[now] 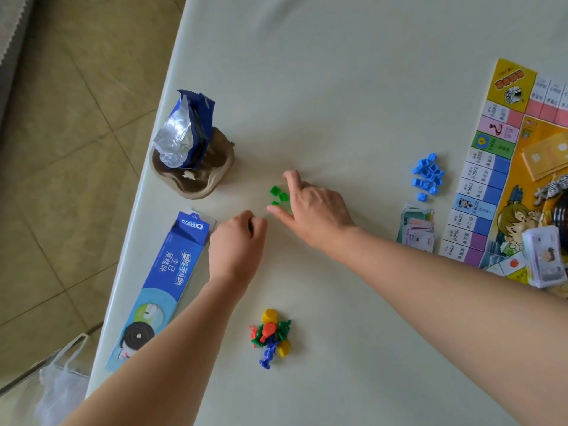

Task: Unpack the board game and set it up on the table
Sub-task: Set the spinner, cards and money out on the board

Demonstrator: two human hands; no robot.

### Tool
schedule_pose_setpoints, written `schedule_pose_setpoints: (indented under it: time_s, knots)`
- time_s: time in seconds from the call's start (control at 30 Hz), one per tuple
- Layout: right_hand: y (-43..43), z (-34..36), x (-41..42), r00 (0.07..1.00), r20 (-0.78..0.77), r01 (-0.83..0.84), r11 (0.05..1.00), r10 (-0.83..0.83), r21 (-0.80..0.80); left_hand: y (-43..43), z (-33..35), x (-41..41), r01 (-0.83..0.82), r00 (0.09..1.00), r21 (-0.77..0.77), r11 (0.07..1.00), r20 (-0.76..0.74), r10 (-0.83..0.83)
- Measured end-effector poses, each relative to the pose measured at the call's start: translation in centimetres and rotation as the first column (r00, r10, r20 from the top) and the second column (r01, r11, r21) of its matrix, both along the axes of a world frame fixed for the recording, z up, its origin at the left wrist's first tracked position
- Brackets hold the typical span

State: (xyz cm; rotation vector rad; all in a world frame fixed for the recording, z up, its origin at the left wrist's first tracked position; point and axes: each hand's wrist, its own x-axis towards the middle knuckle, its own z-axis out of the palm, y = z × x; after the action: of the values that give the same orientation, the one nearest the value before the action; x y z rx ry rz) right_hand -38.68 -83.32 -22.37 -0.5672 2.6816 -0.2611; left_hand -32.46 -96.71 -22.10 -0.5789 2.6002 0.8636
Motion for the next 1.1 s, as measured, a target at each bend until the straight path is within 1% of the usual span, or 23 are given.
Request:
schedule_pose_setpoints:
  time_s: [0.17,0.23,0.3,0.43,0.47,0.5,0.57,0.6,0.63,0.67,0.7,0.73,0.77,0.8,0.83,0.87,0.9,0.93,0.97,1.0,1.03,1.07,1.1]
  knots:
    - [-1.3,-0.1,-1.0,0.994,-0.051,-0.092,0.982,0.102,0.163,0.0,0.4,0.3,-0.079,0.996,0.042,0.996,-0.035,0.08]
    - [-1.5,0.0,-1.2,0.987,-0.04,-0.147,0.974,0.156,0.173,0.0,0.5,0.3,-0.081,0.996,0.053,0.995,-0.032,0.083]
    - [-1.6,-0.4,-1.3,0.99,-0.011,-0.136,0.98,0.139,0.148,0.0,0.3,0.3,-0.09,0.995,0.067,0.994,-0.038,0.093]
    - [-1.4,-1.1,-0.9,0.965,-0.258,-0.046,0.999,0.045,0.001,0.1,0.1,0.4,-0.113,0.991,0.093,0.989,-0.06,0.119]
    - [-1.2,-1.4,-0.9,0.973,-0.23,-0.041,0.997,0.025,-0.066,0.0,0.2,0.4,-0.125,0.99,0.099,0.987,-0.052,0.131]
    - [-1.1,-1.6,-1.0,0.99,-0.138,-0.001,0.989,-0.019,-0.147,0.0,0.2,0.5,-0.145,0.988,0.101,0.984,-0.034,0.149]
    - [-0.3,-1.6,-1.2,0.98,0.079,0.196,0.939,-0.18,-0.283,0.0,0.2,0.3,-0.235,0.972,0.167,0.957,0.041,0.231]
    - [0.1,-1.7,-1.1,0.94,0.17,0.338,0.865,-0.295,-0.372,0.1,0.3,0.1,-0.323,0.946,0.271,0.907,0.098,0.308]
    - [0.4,-1.5,-1.1,0.862,0.303,0.505,0.729,-0.405,-0.462,0.1,0.5,-0.3,-0.431,0.902,0.402,0.808,0.171,0.396]
    - [0.6,-1.2,-1.2,0.727,0.492,0.686,0.529,-0.479,-0.499,0.1,0.7,-0.6,-0.533,0.843,0.518,0.669,0.253,0.475]
    - [0.7,-0.9,-1.2,0.53,0.707,0.848,0.276,-0.468,-0.453,0.1,1.0,-1.0,-0.605,0.781,0.611,0.511,0.328,0.532]
    - [0.9,-0.5,-1.1,0.322,0.872,0.944,0.053,-0.368,-0.326,0.1,1.2,-1.3,-0.639,0.73,0.681,0.357,0.39,0.562]
    - [1.2,-0.1,-1.0,0.173,0.956,0.977,-0.082,-0.239,-0.197,0.1,1.5,-1.6,-0.648,0.695,0.725,0.235,0.436,0.572]
    - [1.6,0.4,-0.8,0.091,0.987,0.984,-0.139,-0.136,-0.11,0.2,1.7,-2.0,-0.644,0.68,0.747,0.167,0.459,0.572]
    - [2.0,0.7,-0.6,0.053,0.996,0.986,-0.156,-0.069,-0.063,0.3,1.7,-2.2,-0.642,0.679,0.752,0.153,0.464,0.568]
    - [2.5,0.7,-0.4,0.041,0.998,0.986,-0.16,-0.041,-0.047,0.6,1.8,-2.5,-0.641,0.691,0.742,0.197,0.447,0.568]
    - [2.7,0.7,-0.2,0.038,0.999,0.985,-0.166,-0.037,-0.044,0.8,1.8,-2.7,-0.634,0.717,0.714,0.298,0.399,0.571]
    - [2.9,0.5,0.0,0.037,0.998,0.984,-0.172,-0.051,-0.045,1.0,1.8,-3.0,-0.606,0.763,0.65,0.458,0.312,0.566]
    - [3.1,0.4,0.1,0.033,0.997,0.984,-0.17,-0.063,-0.043,1.2,1.6,-3.3,-0.544,0.826,0.528,0.652,0.199,0.528]
    - [3.3,0.5,0.1,0.034,0.996,0.986,-0.16,-0.078,-0.046,1.4,1.4,-3.6,-0.441,0.894,0.34,0.831,0.086,0.439]
    - [3.5,0.5,0.2,0.038,0.995,0.989,-0.142,-0.092,-0.051,1.5,1.1,-3.9,-0.317,0.948,0.143,0.938,0.014,0.319]
    - [3.6,0.5,0.2,0.043,0.993,0.992,-0.117,-0.107,-0.056,1.4,0.9,-4.2,-0.208,0.978,-0.002,0.978,-0.009,0.208]
    - [3.8,0.6,0.3,0.049,0.991,0.994,-0.094,-0.127,-0.061,1.4,0.6,-4.5,-0.118,0.993,-0.095,0.988,0.008,0.119]
